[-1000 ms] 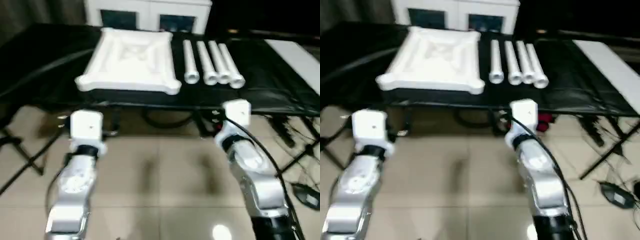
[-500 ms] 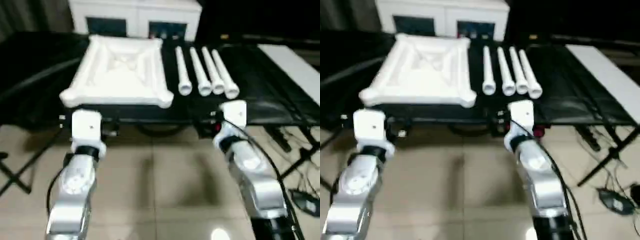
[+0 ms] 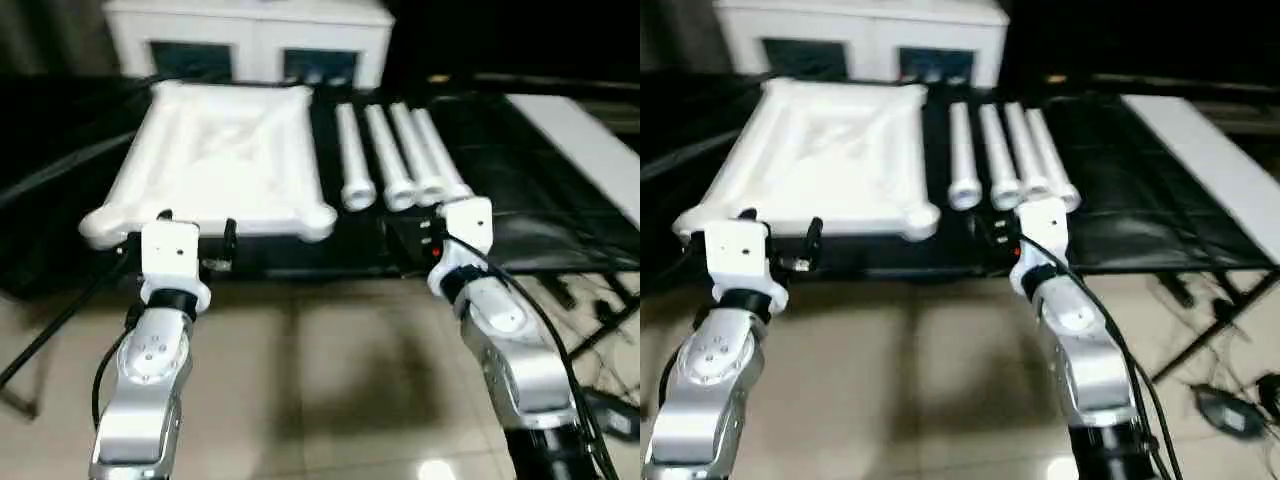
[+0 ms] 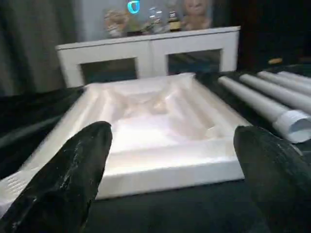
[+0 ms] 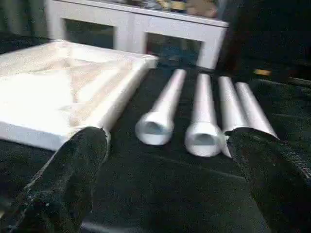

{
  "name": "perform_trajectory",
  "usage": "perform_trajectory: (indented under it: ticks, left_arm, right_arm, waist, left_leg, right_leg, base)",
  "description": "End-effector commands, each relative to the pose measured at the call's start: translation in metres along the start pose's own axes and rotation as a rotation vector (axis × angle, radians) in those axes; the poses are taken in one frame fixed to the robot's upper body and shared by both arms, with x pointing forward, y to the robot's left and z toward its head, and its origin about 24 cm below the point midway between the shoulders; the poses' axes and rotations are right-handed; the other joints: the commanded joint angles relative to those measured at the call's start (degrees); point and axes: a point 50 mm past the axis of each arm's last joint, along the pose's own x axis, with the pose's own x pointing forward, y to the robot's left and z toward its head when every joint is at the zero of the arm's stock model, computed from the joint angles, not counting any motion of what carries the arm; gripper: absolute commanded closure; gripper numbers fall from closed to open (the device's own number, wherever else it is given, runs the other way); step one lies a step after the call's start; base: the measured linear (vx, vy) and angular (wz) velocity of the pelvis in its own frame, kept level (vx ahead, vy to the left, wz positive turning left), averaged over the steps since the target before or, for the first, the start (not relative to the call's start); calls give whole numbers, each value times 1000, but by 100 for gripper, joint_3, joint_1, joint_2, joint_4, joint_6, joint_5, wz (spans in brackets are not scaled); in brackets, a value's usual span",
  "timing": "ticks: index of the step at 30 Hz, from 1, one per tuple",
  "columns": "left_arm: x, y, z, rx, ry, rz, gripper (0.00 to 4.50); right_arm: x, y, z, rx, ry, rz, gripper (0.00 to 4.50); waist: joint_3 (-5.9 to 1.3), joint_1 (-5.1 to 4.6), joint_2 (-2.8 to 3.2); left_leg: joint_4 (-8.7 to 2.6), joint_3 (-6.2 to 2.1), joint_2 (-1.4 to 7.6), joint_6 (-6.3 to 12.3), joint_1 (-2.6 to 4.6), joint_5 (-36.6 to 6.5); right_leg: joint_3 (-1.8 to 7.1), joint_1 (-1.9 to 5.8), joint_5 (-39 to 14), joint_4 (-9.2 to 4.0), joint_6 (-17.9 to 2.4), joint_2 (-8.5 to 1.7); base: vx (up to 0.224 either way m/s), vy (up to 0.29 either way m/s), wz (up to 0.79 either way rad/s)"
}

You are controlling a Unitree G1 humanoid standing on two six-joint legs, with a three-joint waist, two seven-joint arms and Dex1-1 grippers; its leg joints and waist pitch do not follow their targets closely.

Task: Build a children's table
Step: Move to table

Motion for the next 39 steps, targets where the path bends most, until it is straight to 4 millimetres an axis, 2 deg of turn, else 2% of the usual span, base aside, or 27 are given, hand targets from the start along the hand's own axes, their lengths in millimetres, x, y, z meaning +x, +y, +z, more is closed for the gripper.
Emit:
perform_trajectory:
  ticks: [1, 2, 4, 7, 8, 10, 12, 13, 14, 15, 16, 17, 19, 22, 23, 25, 27, 28, 29, 30, 31, 33, 35, 36, 37, 38, 39]
  left_arm:
    - [-1, -6, 1, -10, -1, -15, 2]
    - [-1, -6, 1, -10, 0, -15, 2]
    - [0, -5, 1, -5, -2, -19, 2]
    - [0, -5, 1, -4, -2, -20, 2]
    - [0, -5, 1, -1, 0, -23, 2]
    - [1, -6, 1, 1, 1, -29, 2]
    - [2, -6, 1, 4, 1, -34, 2]
    - [2, -7, 1, 2, 1, -37, 2]
    - [2, -8, 1, 1, 1, -38, 2]
    - [3, -8, 1, 2, 1, -41, 2]
    - [3, -9, 1, 0, 1, -45, 2]
    - [3, -10, 1, 2, 3, -49, 2]
    - [3, -10, 1, 2, 3, -52, 2]
    - [5, -12, 1, 1, 1, -61, 2]
    - [6, -12, 1, 2, 0, -63, 2]
    - [7, -14, 1, -3, 1, -68, 2]
    - [8, -15, 1, -4, 0, -72, 2]
    - [8, -16, 2, -9, 0, -73, 2]
    - [7, -16, -1, -12, 10, -73, 2]
    - [6, -15, -3, -20, 18, -70, 2]
    - [6, -14, -4, -24, 21, -68, 2]
    - [4, -13, -6, -32, 31, -71, 2]
    - [4, -11, -9, -40, 40, -67, 2]
    - [3, -10, -10, -42, 45, -66, 2]
    - [2, -8, -12, -32, 51, -68, 2]
    - [0, -6, -13, -20, 52, -68, 2]
    - [-1, -3, -11, -21, 48, -60, 2]
  right_arm:
    - [0, -6, -1, -10, 10, -18, 6]
    - [1, -6, -1, -13, 10, -16, 6]
    - [2, -6, 0, -48, 12, -18, 6]
    - [2, -5, -1, -68, 17, -11, 6]
    - [2, -4, -1, -64, 17, -12, 6]
    - [2, -4, -1, -61, 17, -13, 6]
    - [2, -5, -2, -61, 19, -16, 6]
    - [2, -6, -2, -64, 21, -19, 6]
    - [2, -6, -2, -67, 22, -21, 6]
    - [1, -6, -2, -73, 22, -21, 6]
    - [1, -7, -2, -80, 23, -22, 6]
    - [0, -8, -2, -70, 21, -31, 6]
    - [0, -9, -2, -61, 21, -39, 6]
    - [0, -15, -1, -34, 20, -70, 6]
    - [0, -16, -1, -34, 21, -71, 6]
    - [-1, -18, -3, -39, 26, -72, 6]
    - [-2, -19, -3, -33, 28, -74, 6]
    - [-3, -20, -4, -35, 30, -72, 6]
    - [-4, -20, -3, -29, 26, -70, 6]
    - [-4, -20, -3, -27, 25, -71, 6]
    - [-4, -19, -2, -25, 24, -71, 6]
    - [-7, -16, 0, -23, 19, -51, 6]
    - [-8, -12, 0, -27, 18, -29, 6]
    - [-10, -9, -1, -38, 24, -16, 6]
    - [-12, -5, -1, -28, 23, 4, 6]
    - [-15, -3, -2, -18, 23, 20, 6]
    - [-15, 0, -2, -6, 22, 36, 6]
  waist:
    - [-249, 290, -77]
    - [-298, 426, -51]
    - [-211, 433, 39]
    - [-177, 366, 498]
    - [-331, 14, 596]
    - [-340, 37, 553]
    - [-264, 47, 380]
    - [-264, 47, 380]
    - [-172, 125, 85]
    - [-235, 337, -79]
    - [-237, 411, -42]
    - [-253, 470, -28]
    - [-182, 485, 82]
    - [-30, 315, 472]
    - [-206, 123, 684]
    - [-261, -13, 597]
    - [-217, -58, 519]
    - [-199, -72, 440]
    - [-187, -1, 266]
    - [-243, 198, 32]
    - [-276, 302, 44]
    - [-192, 305, 162]
    - [-185, 315, 362]
    - [-157, 249, 637]
    - [-108, 132, 655]
    - [-236, -90, 797]
    - [-334, -96, 748]
  left_leg:
    - [377, 31, -4, 1326, -555, -274]
    - [618, -76, 80, 718, -792, 90]
    - [443, -89, 213, 316, -878, 666]
    - [-551, -47, 485, 344, -248, 754]
    - [-788, -839, 1107, 1184, 479, -754]
    - [-642, -871, 1123, 2137, 534, -283]
    - [-740, -538, 955, 2538, 352, 223]
    - [-740, -538, 955, 2538, 352, 223]
    - [-624, 23, 411, 1718, -15, -974]
    - [111, 239, -75, 1207, -264, -1034]
    - [365, 75, 34, 993, -408, -617]
    - [551, -45, 100, 598, -672, -22]
    - [493, -95, 195, 366, -715, 243]
    - [-614, -80, 557, 249, -310, -368]
    - [-794, -495, 900, 267, 285, -1648]
    - [-872, -821, 1114, 1110, 566, -1688]
    - [-820, -714, 1030, 1893, 557, -1161]
    - [-802, -540, 821, 2045, 450, -884]
    - [-628, -147, 375, 1689, 118, -1049]
    - [135, 138, -99, 1362, -349, -812]
    - [387, 26, 1, 1151, -514, -450]
    - [563, -78, 123, 467, -822, 444]
    - [39, -45, 292, 506, -710, 899]
    - [-432, 0, 421, 442, -407, 818]
    - [-628, -202, 593, 521, -243, -100]
    - [-843, -750, 1026, 815, 270, -1414]
    - [-762, -933, 1177, 1512, 540, -1396]
  right_leg:
    - [963, 910, -1274, -1123, -1150, -972]
    - [927, 1096, -1214, -1016, -1640, -929]
    - [575, 1008, -498, -996, -2115, -727]
    - [-205, 700, -1242, -1002, -1404, -15]
    - [-271, -6, -965, 33, -613, 243]
    - [-208, -331, -475, 330, 69, 112]
    - [-144, -461, 152, 296, 279, 24]
    - [-144, -461, 152, 296, 279, 24]
    - [181, -62, 409, -573, -207, -236]
    - [777, 464, -1644, -1079, -602, -689]
    - [944, 657, -2367, -1165, -940, -1007]
    - [883, 835, -2718, -1070, -1211, -923]
    - [753, 775, -2593, -1098, -1502, -865]
    - [-128, 508, -2433, -979, -1250, -13]
    - [-249, 153, -1590, -430, -1022, 179]
    - [-224, -169, -439, 90, -399, 112]
    - [-192, -370, -17, 162, -37, -10]
    - [-153, -305, 257, -29, -66, -55]
    - [103, 79, 319, -577, -292, -270]
    - [740, 754, -1189, -1055, -882, -740]
    - [918, 961, -1759, -1128, -1176, -998]
    - [617, 958, -1847, -1096, -1719, -815]
    - [212, 856, -1935, -1141, -1810, -489]
    - [-170, 750, -1918, -1125, -1399, -126]
    - [-273, 549, -1806, -886, -1146, 156]
    - [-276, 143, -1182, -88, -773, 267]
    - [-185, -141, -727, 192, -292, 158]
  base:
    - [123, -40, 1]
    - [123, -40, 1]
    - [154, -16, -9]
    - [164, 33, -2]
    - [182, 64, -3]
    - [172, 37, -1]
    - [149, 15, 2]
    - [110, -36, 1]
    - [110, -36, 1]
    - [103, -100, 7]
    - [113, -98, 2]
    - [113, -98, 2]
    - [120, -31, -4]
    - [145, 56, 5]
    - [72, 70, -5]
    - [170, 75, 3]
    - [156, 41, 2]
    - [120, -17, -7]
    - [120, -17, -7]
    - [105, -56, 2]
    - [138, -45, 3]
    - [148, -34, -1]
    - [145, -6, -1]
    - [171, 49, 8]
    - [189, 93, -2]
    - [189, 93, -2]
    - [199, 61, 1]
